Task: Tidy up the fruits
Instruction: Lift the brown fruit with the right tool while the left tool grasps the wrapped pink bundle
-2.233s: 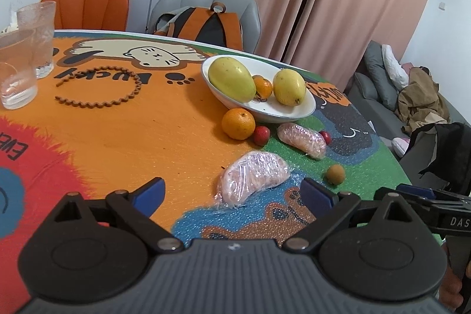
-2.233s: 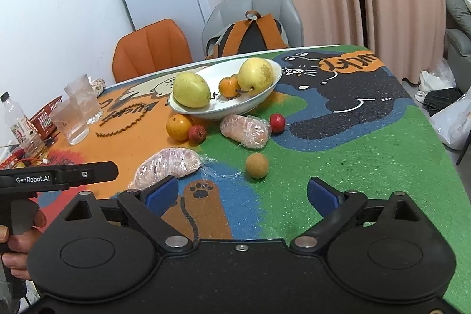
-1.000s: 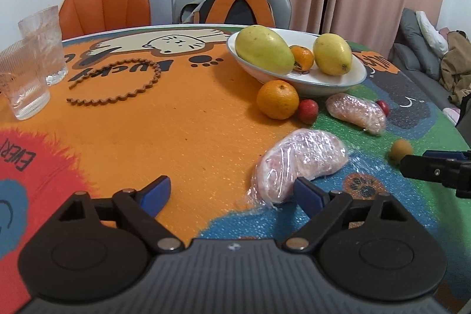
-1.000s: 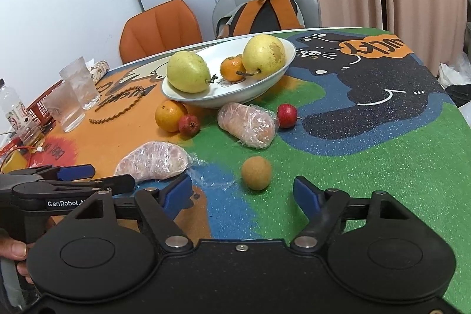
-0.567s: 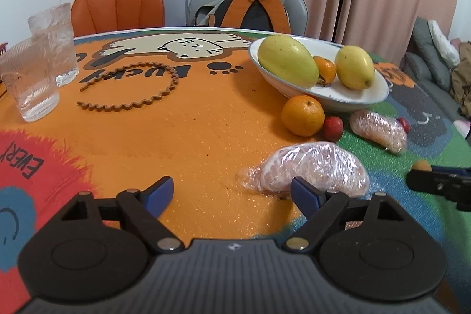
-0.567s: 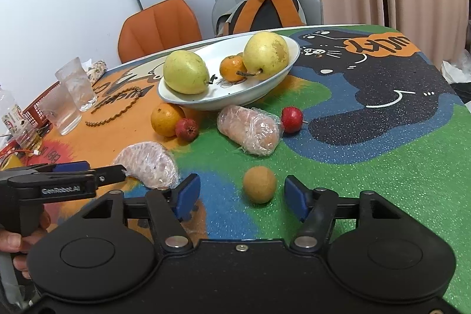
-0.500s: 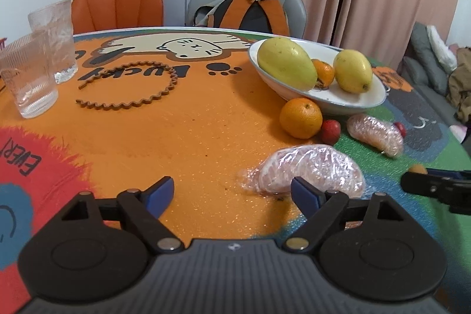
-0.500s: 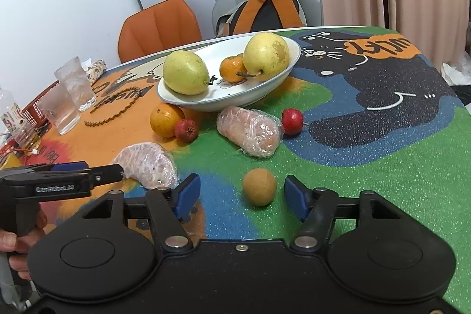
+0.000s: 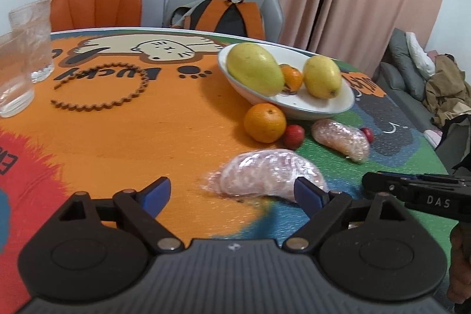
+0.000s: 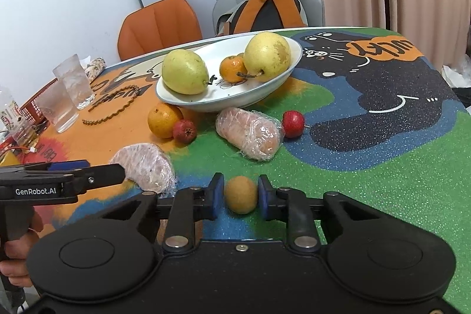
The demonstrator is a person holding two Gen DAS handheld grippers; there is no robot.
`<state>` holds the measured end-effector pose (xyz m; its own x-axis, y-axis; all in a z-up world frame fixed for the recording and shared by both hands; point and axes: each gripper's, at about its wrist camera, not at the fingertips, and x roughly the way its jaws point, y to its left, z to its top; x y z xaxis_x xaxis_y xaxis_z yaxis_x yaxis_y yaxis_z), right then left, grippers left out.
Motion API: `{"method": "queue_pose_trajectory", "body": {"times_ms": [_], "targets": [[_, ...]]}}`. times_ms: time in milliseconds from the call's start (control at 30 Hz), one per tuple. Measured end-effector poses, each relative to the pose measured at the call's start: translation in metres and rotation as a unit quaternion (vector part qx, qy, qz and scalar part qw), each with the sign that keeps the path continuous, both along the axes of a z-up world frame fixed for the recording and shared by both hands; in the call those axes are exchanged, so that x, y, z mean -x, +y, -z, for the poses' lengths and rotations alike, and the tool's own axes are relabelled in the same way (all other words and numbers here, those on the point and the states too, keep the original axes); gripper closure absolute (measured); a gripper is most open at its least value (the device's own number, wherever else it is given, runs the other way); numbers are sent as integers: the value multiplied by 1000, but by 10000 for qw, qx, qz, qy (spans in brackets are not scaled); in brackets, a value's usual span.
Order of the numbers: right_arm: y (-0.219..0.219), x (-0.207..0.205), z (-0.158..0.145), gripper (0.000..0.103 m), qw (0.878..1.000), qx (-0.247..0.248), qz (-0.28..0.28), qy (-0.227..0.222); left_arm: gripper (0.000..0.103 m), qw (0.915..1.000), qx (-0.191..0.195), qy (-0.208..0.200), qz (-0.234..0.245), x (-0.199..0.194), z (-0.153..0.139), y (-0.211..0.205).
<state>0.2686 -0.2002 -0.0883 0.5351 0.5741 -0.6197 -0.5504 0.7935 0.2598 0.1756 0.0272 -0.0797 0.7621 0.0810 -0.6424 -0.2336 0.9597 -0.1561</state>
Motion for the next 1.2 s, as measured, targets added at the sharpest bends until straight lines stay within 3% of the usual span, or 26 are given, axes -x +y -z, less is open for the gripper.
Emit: {"method": "queue_pose_trajectory", "body": {"times_ms": [233,533,1200], "targets": [[-9,4,-3,80,9999,22,80,-63,8,9995,259,140,143,-11,5,-10],[-20,4,0,80,9999,43,138,-18,4,9997,164,167,57,-22,6,-22],[-25,4,1,80,9999,-43,104,-1,3,9975,-640,291,-114,-40,14,-44]]}}
